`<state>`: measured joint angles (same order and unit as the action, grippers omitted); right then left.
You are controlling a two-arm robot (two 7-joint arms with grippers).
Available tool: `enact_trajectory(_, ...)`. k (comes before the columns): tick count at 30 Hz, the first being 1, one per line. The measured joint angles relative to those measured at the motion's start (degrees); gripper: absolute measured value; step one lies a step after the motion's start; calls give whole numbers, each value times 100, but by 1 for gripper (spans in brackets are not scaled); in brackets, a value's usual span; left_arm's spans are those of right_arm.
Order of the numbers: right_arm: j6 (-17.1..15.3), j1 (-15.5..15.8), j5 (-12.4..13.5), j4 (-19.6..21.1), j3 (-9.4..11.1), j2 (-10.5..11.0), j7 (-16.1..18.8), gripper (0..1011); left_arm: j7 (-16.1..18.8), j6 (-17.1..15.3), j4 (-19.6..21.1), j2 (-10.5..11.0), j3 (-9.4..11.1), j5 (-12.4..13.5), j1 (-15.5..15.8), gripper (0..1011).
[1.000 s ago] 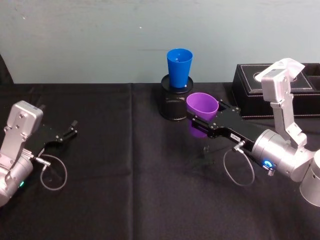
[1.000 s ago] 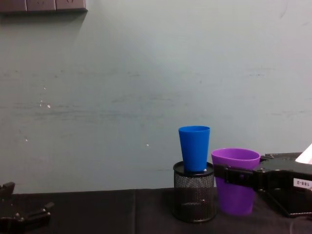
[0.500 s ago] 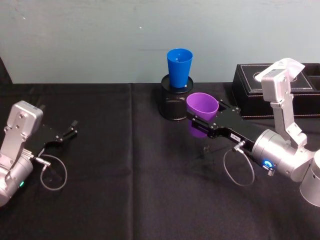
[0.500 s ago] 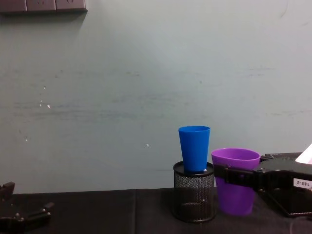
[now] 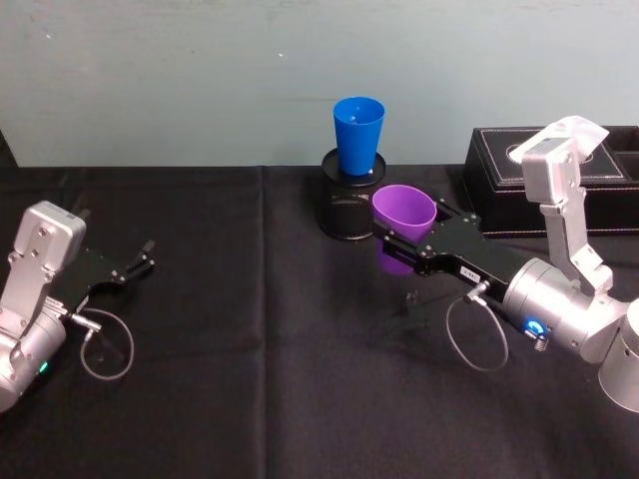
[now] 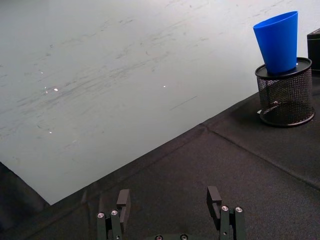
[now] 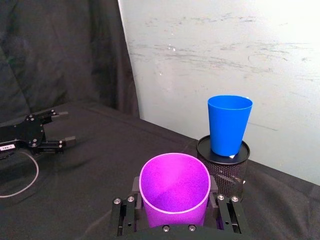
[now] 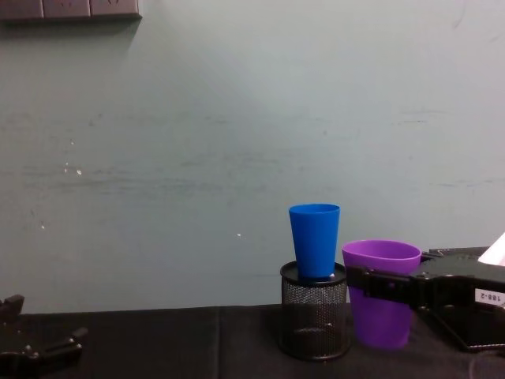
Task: Pick up one cup with a gripper and tap it against the other cup.
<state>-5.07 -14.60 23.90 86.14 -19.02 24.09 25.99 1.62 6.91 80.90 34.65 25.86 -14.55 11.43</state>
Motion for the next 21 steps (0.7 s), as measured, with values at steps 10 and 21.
enact_trajectory(10,0,0,0,0,0,0,0,730,0,0,0,0,0,0,0,1000)
enact_trajectory(21,0,0,0,0,0,0,0,730,0,0,0,0,0,0,0,1000)
